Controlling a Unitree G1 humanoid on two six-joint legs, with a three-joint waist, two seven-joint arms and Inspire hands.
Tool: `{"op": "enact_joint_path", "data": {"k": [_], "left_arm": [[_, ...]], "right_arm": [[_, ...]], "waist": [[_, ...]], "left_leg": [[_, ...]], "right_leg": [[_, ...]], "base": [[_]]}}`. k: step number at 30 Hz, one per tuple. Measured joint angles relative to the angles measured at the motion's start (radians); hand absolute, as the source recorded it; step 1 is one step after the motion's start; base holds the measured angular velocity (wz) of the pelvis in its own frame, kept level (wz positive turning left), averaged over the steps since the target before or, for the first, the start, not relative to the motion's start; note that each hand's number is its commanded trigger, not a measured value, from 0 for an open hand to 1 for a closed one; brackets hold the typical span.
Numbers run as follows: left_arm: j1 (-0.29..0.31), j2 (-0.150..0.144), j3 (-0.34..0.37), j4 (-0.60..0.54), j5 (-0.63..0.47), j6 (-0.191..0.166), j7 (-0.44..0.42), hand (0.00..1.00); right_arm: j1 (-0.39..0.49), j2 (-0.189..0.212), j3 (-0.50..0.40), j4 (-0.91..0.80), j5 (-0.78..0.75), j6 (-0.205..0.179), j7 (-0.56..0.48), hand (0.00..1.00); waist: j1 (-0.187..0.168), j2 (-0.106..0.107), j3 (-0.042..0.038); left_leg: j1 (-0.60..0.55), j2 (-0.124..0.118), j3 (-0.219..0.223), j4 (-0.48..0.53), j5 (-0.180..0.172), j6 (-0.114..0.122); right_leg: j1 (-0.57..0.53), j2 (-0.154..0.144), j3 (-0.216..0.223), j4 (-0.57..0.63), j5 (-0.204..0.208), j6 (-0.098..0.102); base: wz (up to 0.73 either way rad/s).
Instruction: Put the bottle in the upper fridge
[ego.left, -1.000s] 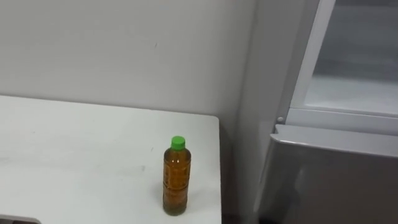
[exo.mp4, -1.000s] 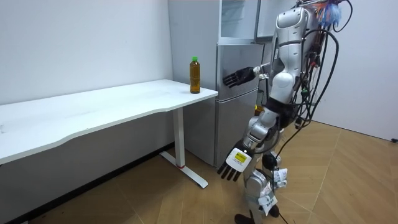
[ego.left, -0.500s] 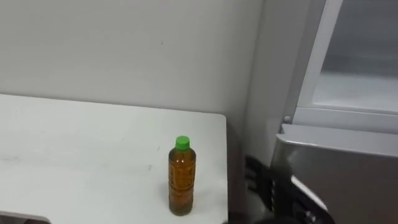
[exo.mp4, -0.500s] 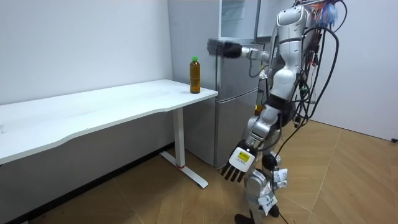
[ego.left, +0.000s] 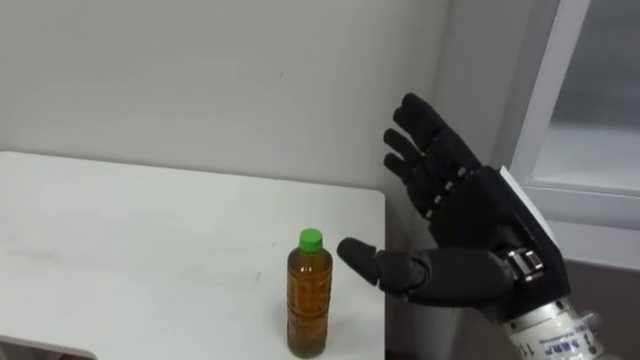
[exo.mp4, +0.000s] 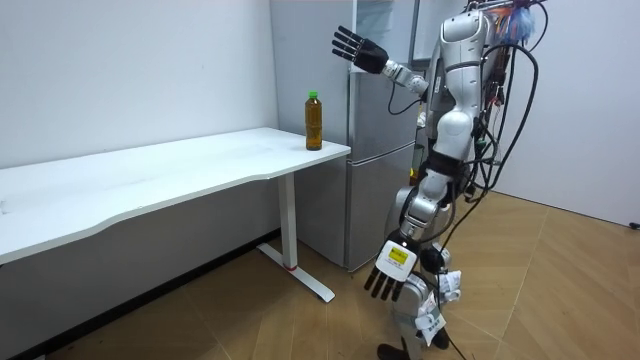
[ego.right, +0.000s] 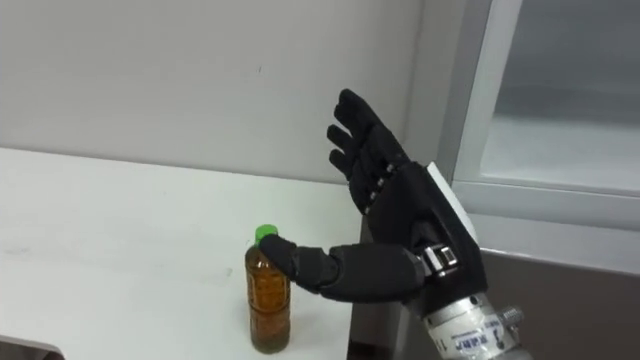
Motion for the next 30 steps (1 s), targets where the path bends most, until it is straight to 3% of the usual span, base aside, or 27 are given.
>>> {"op": "enact_joint_path", "data": {"k": [8,10,19,23,30], "left_arm": [[0.0,0.001,0.003,0.0,0.004,0.012,0.0,0.0],[-0.001,0.001,0.004,-0.001,0.005,0.013,0.0,0.0],[-0.017,0.001,-0.005,-0.001,0.004,0.025,0.015,0.0],[-0.022,-0.001,-0.022,-0.001,0.004,0.034,0.032,0.0],[-0.022,-0.001,-0.025,-0.001,0.004,0.046,0.03,0.0]], "right_arm": [[0.0,0.0,0.001,-0.004,-0.001,0.0,0.022,0.0],[0.0,0.001,0.001,-0.003,-0.001,0.0,0.015,0.0],[0.001,0.008,0.04,0.086,-0.026,-0.014,-0.096,0.0],[0.001,0.023,0.074,0.128,-0.047,-0.013,-0.116,0.0],[0.001,0.026,0.13,0.207,-0.064,-0.01,-0.158,0.0]], "waist": [[0.001,-0.002,-0.0021],[0.0,0.002,0.0004],[0.0,0.005,0.0044],[0.002,0.006,0.0098],[0.007,0.004,0.0086]], "left_leg": [[0.0,-0.001,0.0,0.002,0.0,0.0],[0.0,-0.001,-0.001,0.006,0.0,0.0],[0.001,-0.001,-0.001,0.011,0.0,0.0],[0.003,-0.002,-0.001,0.012,0.0,0.0],[0.001,-0.003,-0.002,0.012,0.0,0.001]], "right_leg": [[0.003,-0.001,-0.001,0.0,0.0,0.001],[0.004,-0.001,-0.002,-0.001,0.0,0.001],[0.008,-0.002,-0.002,0.001,-0.001,0.001],[0.012,-0.002,-0.002,-0.002,-0.001,0.002],[0.014,-0.004,-0.013,-0.005,-0.003,0.005]], "base": [[0.0],[0.0],[0.0],[0.01],[0.03]]}}
